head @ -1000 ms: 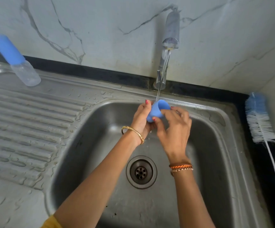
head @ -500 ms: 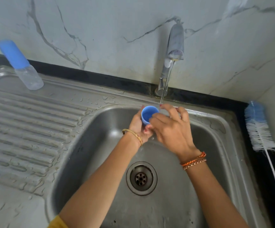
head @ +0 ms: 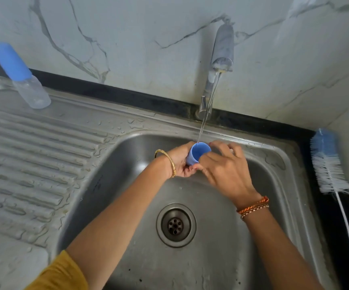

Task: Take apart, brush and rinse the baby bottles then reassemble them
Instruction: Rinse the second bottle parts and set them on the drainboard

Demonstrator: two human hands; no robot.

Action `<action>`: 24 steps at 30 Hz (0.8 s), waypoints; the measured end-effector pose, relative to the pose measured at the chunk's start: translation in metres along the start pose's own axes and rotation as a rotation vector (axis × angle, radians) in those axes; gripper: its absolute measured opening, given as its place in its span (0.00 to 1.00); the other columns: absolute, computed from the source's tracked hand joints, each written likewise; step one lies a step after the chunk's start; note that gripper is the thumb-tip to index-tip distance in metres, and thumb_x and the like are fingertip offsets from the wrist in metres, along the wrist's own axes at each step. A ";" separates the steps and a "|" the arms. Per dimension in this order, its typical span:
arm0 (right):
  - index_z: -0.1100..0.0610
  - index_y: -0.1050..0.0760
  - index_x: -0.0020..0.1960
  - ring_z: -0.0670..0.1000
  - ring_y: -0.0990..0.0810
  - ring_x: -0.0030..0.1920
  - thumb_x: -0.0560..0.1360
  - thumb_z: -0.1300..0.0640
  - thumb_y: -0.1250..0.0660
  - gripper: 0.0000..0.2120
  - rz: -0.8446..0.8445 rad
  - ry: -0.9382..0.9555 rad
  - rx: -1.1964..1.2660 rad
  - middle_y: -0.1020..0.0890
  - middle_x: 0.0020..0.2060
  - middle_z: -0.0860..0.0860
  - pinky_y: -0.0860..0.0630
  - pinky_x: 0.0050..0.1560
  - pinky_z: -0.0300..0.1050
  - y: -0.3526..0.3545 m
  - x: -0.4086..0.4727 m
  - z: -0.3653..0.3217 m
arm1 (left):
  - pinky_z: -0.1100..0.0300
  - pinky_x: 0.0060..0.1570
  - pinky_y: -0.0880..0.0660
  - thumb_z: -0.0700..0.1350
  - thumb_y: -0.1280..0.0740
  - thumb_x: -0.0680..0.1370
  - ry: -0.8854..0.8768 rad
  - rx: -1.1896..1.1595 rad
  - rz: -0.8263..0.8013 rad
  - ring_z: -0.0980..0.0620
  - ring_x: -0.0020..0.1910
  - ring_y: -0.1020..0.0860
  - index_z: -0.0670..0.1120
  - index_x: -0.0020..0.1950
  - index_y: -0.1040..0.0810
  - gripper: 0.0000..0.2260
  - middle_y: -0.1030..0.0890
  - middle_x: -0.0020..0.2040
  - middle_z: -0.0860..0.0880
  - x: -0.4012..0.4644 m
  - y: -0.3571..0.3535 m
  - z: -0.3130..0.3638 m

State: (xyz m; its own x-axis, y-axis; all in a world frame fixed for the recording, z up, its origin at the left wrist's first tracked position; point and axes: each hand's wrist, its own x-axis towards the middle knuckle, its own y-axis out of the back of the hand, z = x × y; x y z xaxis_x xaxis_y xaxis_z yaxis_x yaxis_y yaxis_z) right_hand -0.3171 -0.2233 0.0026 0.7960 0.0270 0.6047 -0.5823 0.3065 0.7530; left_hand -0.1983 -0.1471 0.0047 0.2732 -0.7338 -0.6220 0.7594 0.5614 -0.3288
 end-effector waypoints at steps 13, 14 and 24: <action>0.53 0.37 0.30 0.48 0.35 0.34 0.76 0.55 0.45 0.15 0.194 -1.155 0.887 0.33 0.28 0.44 0.38 0.36 0.41 -0.016 0.008 -0.050 | 0.73 0.35 0.32 0.42 0.40 0.80 -0.931 0.132 0.386 0.67 0.33 0.27 0.46 0.42 0.24 0.09 0.24 0.38 0.55 0.013 -0.028 -0.021; 0.54 0.36 0.30 0.46 0.36 0.33 0.77 0.57 0.45 0.17 0.226 -1.279 0.994 0.33 0.28 0.45 0.37 0.36 0.41 -0.015 0.011 -0.051 | 0.73 0.40 0.32 0.46 0.40 0.78 -1.012 0.207 0.387 0.67 0.37 0.27 0.47 0.44 0.23 0.08 0.23 0.40 0.56 0.014 -0.026 -0.024; 0.57 0.22 0.42 0.57 0.24 0.48 0.80 0.51 0.43 0.15 -0.248 -1.168 0.780 0.19 0.41 0.57 0.31 0.47 0.47 0.008 0.047 -0.033 | 0.66 0.30 0.27 0.45 0.41 0.79 -0.728 -0.171 0.377 0.59 0.34 0.25 0.48 0.43 0.29 0.06 0.26 0.38 0.50 0.005 -0.022 -0.022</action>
State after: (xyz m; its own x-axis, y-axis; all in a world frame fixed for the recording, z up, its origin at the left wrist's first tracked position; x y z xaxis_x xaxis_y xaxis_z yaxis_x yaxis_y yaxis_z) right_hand -0.2786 -0.1877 0.0286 0.5219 -0.8529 0.0127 -0.6955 -0.4168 0.5853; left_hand -0.2262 -0.1548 -0.0069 0.8484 -0.5163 -0.1166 0.4571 0.8257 -0.3305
